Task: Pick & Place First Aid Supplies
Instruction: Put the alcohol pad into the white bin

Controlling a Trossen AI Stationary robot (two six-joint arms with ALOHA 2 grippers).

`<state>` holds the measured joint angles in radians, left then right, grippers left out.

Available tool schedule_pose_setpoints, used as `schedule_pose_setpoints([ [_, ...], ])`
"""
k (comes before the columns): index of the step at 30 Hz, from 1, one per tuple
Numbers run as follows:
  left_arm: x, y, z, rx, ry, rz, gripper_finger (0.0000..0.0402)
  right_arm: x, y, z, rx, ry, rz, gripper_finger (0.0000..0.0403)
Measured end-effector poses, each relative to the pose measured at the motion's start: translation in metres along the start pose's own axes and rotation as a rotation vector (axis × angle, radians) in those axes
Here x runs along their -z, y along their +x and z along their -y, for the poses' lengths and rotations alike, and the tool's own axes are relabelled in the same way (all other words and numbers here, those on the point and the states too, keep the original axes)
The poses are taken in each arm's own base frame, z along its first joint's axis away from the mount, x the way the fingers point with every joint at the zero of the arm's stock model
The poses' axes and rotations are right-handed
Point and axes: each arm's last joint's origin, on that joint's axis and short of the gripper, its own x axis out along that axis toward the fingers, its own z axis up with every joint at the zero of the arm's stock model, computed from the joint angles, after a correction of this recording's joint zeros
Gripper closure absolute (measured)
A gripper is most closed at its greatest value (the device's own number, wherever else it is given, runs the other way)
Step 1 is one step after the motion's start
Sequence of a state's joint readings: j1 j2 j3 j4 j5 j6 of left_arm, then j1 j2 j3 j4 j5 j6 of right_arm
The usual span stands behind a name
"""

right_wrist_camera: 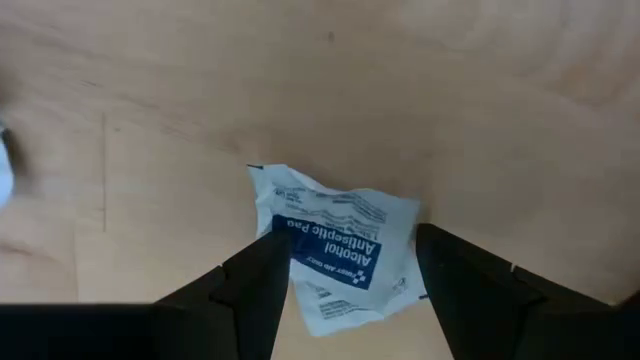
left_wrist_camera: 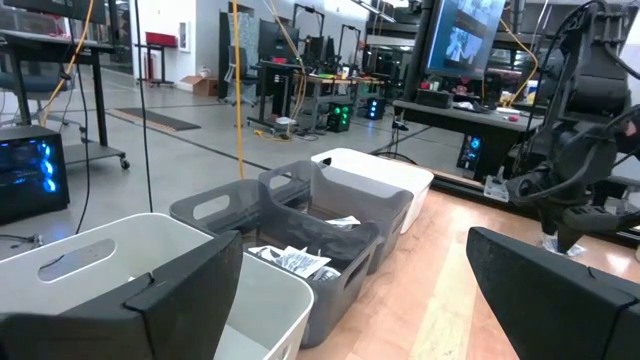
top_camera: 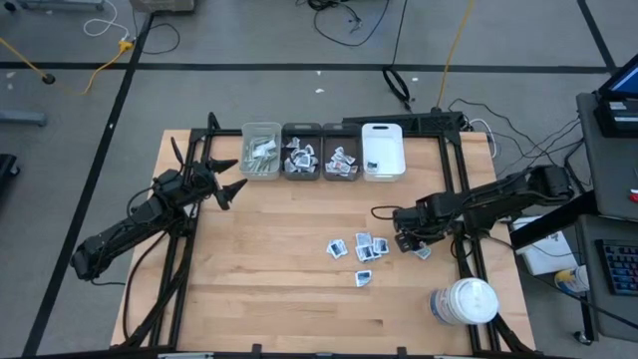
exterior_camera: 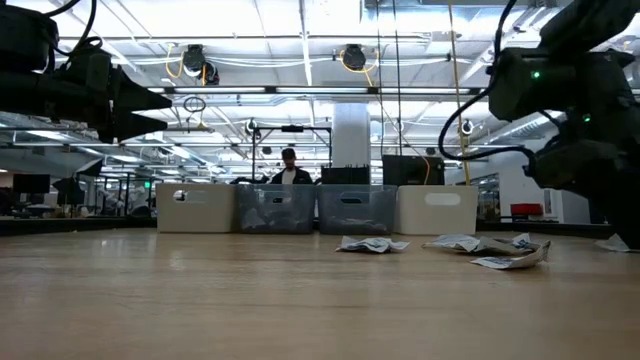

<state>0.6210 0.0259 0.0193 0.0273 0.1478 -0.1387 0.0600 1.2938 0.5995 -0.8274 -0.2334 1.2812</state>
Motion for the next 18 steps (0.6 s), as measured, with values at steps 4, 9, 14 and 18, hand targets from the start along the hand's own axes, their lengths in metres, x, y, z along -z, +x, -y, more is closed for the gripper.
schedule_pose_setpoints([
  [4, 0.0, 0.0, 0.0, 0.0, 0.0, 0.0, 0.0009, -0.003, 0.003, 0.0, -0.015, -0.003, -0.007, 0.0199],
  [9, 0.0, 0.0, 0.0, 0.0, 0.0, 0.0, 0.0009, -0.003, 0.003, 0.0, -0.016, 0.005, -0.009, 0.0252],
  [14, 0.0, 0.0, 0.0, 0.0, 0.0, 0.0, 0.0009, -0.003, -0.001, -0.004, -0.018, 0.005, -0.002, 0.0313],
  [18, 0.0, 0.0, 0.0, 0.0, 0.0, 0.0, 0.0009, -0.004, -0.007, -0.009, -0.035, 0.005, 0.008, 0.0337],
])
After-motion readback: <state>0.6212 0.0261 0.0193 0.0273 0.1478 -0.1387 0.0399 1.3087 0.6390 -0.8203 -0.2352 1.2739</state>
